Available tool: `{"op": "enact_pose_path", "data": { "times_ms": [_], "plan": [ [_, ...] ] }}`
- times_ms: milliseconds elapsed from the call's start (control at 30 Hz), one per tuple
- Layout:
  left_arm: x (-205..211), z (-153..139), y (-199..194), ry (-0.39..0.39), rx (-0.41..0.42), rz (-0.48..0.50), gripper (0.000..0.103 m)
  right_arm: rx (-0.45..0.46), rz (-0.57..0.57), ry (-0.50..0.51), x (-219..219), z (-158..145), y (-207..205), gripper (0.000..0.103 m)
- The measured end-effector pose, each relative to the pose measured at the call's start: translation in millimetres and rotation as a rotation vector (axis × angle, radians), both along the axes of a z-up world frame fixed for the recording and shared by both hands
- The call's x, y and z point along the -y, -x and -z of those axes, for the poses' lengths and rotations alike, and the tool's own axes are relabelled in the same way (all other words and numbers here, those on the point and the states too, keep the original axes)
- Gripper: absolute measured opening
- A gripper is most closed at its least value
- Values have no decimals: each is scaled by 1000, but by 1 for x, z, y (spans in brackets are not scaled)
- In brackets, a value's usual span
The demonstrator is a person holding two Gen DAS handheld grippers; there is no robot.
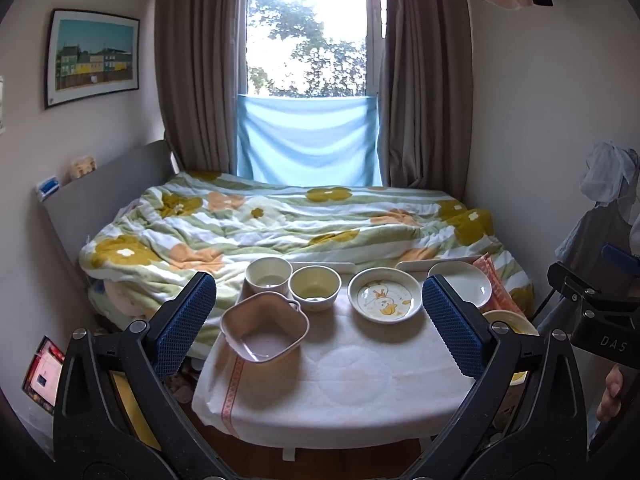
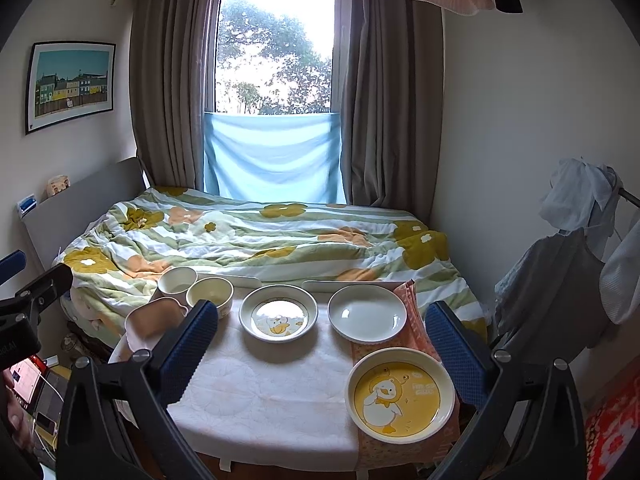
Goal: Organize plates and bowls
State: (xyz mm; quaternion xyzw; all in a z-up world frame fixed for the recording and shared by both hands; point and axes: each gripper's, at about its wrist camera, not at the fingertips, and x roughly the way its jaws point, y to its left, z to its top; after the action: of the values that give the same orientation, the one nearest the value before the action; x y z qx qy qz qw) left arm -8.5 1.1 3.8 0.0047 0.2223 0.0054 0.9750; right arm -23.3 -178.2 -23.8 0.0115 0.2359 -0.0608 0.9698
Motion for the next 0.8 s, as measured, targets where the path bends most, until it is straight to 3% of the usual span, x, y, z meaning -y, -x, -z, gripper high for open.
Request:
{"op": "enact_pose_path", "data": {
  "times_ms": [800],
  "plan": [
    [-5,-4,3,2,1,-19,103,4,-6,3,-1,-2,2,103]
  ]
}}
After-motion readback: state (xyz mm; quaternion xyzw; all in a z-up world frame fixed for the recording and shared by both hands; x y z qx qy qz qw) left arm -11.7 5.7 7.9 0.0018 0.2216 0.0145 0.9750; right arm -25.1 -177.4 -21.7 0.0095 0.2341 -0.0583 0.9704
